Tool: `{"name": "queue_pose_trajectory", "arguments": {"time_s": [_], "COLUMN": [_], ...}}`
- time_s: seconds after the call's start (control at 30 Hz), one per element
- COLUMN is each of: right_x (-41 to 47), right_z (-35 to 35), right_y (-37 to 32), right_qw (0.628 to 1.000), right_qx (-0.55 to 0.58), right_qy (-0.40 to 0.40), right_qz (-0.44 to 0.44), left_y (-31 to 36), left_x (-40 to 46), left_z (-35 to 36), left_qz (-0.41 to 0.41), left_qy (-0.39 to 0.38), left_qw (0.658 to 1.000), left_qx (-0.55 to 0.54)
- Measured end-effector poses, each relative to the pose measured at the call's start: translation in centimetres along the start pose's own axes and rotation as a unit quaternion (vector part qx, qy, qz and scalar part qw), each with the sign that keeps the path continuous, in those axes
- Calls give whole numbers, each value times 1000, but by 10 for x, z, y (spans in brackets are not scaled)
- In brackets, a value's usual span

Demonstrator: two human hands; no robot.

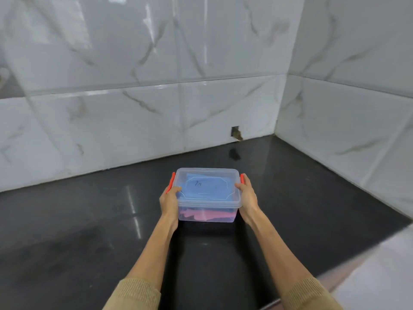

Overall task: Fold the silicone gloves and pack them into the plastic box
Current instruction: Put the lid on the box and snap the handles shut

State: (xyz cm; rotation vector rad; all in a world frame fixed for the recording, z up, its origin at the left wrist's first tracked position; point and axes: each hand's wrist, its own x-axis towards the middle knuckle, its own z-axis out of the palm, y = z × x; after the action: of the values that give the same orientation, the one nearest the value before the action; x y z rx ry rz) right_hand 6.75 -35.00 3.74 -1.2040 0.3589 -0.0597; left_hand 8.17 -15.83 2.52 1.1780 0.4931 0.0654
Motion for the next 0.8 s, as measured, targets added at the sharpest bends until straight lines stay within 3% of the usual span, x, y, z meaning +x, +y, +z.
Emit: {"name": "queue_pose_trajectory", "arguments": {"time_s": [0.23, 0.5, 0.7, 0.8], "right_x": [-20, -40, -42, -48], "right_z": [-54, -54, -44, -32], "right_y": [-14, 4, 3, -3], "right_qw": [997, 958, 923, 874], "right_qx": [-15, -88, -119, -252], "right_qy": [68, 239, 341, 394], "right_qz": [-31, -134, -132, -131], "left_y": [-19, -54, -54, -51], "left_x": [-14, -38, -34, -37], "left_z": [83, 121, 116, 108], "left_qz": [18, 8, 5, 5], "left_qy": [84, -50, -122, -151], "left_qw": [995, 996, 989, 985], "left_qx": [50, 69, 81, 79]}}
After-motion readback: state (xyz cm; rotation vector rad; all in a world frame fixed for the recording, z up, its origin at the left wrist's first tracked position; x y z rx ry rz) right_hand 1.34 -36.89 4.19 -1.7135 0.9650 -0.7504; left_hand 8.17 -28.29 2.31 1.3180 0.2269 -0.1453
